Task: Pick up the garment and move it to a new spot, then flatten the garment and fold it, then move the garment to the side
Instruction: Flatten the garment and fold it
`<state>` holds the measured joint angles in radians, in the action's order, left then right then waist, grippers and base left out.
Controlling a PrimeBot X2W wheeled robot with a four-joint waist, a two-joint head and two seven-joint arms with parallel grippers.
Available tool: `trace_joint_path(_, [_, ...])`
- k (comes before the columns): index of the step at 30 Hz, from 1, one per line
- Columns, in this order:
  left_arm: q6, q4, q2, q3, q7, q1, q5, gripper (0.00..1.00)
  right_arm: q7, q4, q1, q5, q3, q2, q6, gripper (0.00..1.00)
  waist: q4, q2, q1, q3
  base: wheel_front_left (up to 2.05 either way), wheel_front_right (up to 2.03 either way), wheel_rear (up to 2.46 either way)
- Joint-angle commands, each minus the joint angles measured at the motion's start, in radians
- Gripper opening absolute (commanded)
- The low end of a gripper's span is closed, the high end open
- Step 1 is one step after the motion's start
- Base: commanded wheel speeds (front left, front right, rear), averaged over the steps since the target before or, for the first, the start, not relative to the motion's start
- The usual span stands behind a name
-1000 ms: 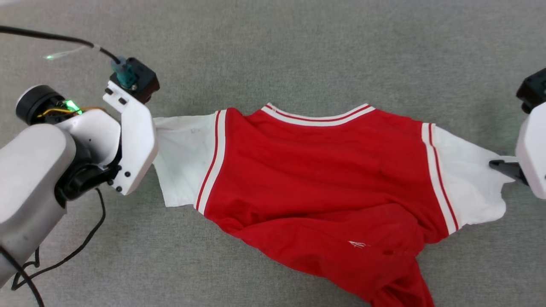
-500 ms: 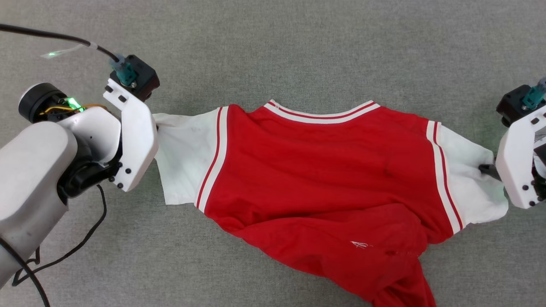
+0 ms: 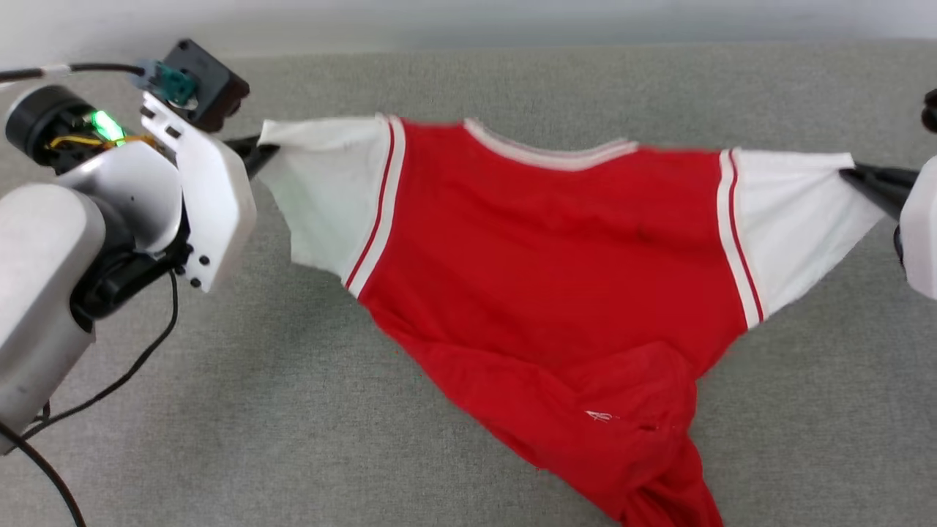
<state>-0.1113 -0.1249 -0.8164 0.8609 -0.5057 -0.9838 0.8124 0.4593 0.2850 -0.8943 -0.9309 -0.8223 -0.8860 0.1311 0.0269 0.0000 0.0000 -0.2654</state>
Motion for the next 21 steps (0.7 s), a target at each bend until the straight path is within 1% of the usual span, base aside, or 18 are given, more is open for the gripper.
trace_joint_path(1, [0.006,0.014,-0.004,-0.013,0.021,-0.016,-0.009,0.0,-0.023,-0.013,-0.016,0.011,0.005,-0.014,-0.001,0.0,-0.007,0.0,0.0,0.028,0.0,0.0,0.0])
trace_joint_path(5, [0.014,0.04,-0.001,-0.039,0.067,-0.045,-0.021,0.0,-0.083,-0.049,-0.048,0.027,0.025,-0.029,-0.001,0.0,-0.009,0.0,0.0,0.059,0.0,0.0,0.0])
trace_joint_path(11, [0.018,0.032,0.027,-0.076,0.125,-0.12,-0.051,0.0,-0.146,-0.072,-0.127,0.072,0.074,-0.021,-0.001,0.0,-0.012,0.0,0.0,0.082,0.0,0.0,0.0])
trace_joint_path(16, [0.016,-0.009,0.065,-0.1,0.171,-0.198,-0.071,0.0,-0.159,-0.059,-0.21,0.136,0.103,0.0,-0.001,0.0,-0.014,0.0,0.0,0.081,0.0,0.0,0.0])
trace_joint_path(21, [0.009,-0.074,0.109,-0.121,0.198,-0.296,-0.079,0.0,-0.146,-0.017,-0.339,0.216,0.112,0.04,-0.001,0.0,-0.022,0.0,0.0,0.045,0.0,0.0,0.0])
